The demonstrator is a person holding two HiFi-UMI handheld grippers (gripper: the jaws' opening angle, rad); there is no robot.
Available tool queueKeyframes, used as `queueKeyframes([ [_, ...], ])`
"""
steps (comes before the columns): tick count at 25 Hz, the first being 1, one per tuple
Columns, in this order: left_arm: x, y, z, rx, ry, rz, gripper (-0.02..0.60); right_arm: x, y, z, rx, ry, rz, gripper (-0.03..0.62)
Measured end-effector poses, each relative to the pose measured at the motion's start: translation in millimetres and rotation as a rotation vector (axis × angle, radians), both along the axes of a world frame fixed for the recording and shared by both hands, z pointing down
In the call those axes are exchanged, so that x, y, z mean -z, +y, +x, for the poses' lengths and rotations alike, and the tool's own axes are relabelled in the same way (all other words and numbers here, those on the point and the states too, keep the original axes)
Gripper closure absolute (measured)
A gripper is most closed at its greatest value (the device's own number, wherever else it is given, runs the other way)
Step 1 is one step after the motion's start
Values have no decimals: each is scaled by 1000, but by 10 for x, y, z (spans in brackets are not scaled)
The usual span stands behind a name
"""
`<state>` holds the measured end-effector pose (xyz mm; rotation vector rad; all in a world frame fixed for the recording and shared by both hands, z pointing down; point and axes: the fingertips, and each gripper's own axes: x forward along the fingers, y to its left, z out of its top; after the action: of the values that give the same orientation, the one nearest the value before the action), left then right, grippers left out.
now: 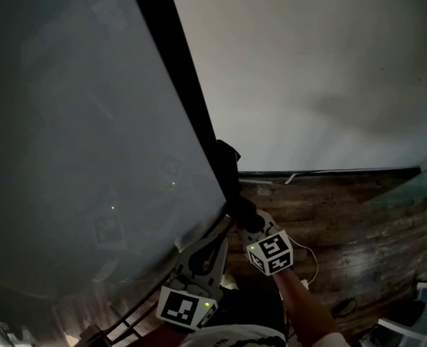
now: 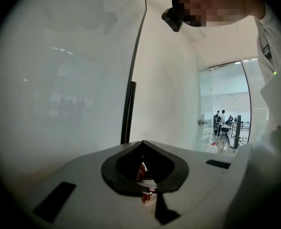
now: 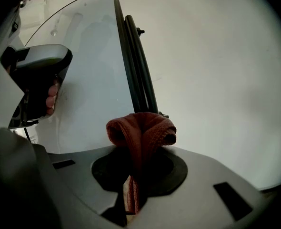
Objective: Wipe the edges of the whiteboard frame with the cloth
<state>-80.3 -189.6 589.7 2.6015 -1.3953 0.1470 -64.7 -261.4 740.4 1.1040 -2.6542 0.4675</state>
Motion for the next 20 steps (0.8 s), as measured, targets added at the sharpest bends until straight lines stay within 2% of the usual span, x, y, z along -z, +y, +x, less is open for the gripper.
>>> queueKeyframes([
  [3, -108, 3, -31, 3, -13, -2, 574, -58, -69, -51, 2, -21, 9, 539],
  [9, -79, -2, -56, 31, 17, 15, 574, 57, -82, -60, -14, -47, 7, 539],
  [20, 467, 146, -35, 20, 23, 27, 574, 984, -73, -58, -27, -66, 46, 539],
])
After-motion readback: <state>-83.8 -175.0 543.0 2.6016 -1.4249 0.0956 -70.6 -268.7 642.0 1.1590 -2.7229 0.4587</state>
